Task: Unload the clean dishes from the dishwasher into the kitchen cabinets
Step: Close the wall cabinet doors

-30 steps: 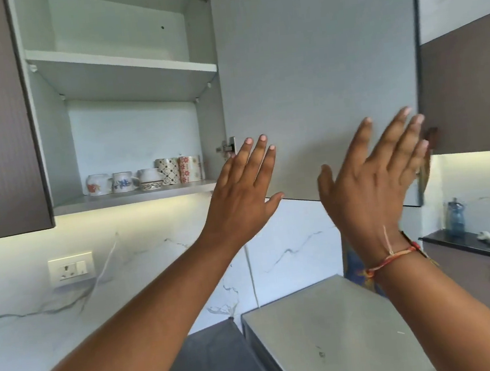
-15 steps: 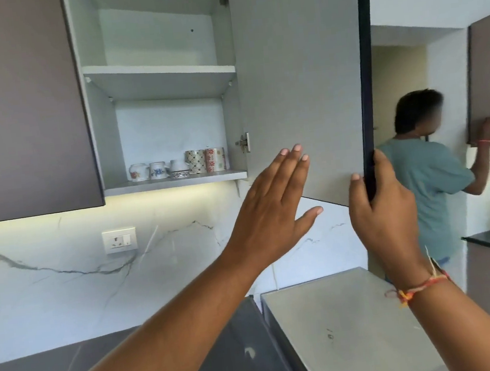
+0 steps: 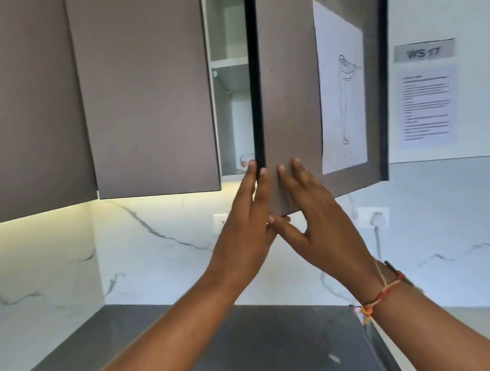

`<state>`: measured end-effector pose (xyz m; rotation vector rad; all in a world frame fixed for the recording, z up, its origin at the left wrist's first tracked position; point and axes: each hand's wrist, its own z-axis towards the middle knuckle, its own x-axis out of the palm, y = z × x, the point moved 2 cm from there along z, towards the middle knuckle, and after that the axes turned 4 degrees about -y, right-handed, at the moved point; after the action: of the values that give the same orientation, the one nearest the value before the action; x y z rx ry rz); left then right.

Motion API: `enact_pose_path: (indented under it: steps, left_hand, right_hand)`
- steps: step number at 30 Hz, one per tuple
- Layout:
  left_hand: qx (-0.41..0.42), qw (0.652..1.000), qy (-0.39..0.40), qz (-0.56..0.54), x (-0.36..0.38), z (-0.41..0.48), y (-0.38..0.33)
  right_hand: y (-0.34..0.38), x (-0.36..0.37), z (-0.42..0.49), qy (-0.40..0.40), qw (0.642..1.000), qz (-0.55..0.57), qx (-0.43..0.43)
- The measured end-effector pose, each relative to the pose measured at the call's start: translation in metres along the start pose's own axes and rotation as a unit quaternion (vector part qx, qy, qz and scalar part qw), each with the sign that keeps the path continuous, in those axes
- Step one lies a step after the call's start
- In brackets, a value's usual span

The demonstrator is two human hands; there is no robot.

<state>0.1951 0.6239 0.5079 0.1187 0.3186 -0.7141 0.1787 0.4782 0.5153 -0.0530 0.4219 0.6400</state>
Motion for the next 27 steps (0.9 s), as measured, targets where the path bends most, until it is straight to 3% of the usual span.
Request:
enact_pose_path:
  steps: [4, 11, 22, 27]
  left_hand:
    - [-0.037, 0.994, -0.028, 0.098, 0.017, 0.004, 0.074]
    - [0.016, 0.976, -0.074, 0.202, 0.064, 0.033, 0.176]
    - [0.037, 0.971, -0.051, 0.232, 0.15, 0.062, 0.27]
    - [0.051, 0.976, -0.051, 0.205, 0.165, 0.061, 0.285]
  right_hand:
    - [-0.018, 0.072, 0.036, 0.014, 0.993, -0.104, -0.055]
    - [-0.064, 0.158, 0.086, 0.04, 0.96, -0.253, -0.111]
    - [-0.109, 0.236, 0.132, 0.1, 0.92, -0.371, -0.073]
    - [-0.112, 0.245, 0.134, 0.077, 0.918, -0.383, -0.069]
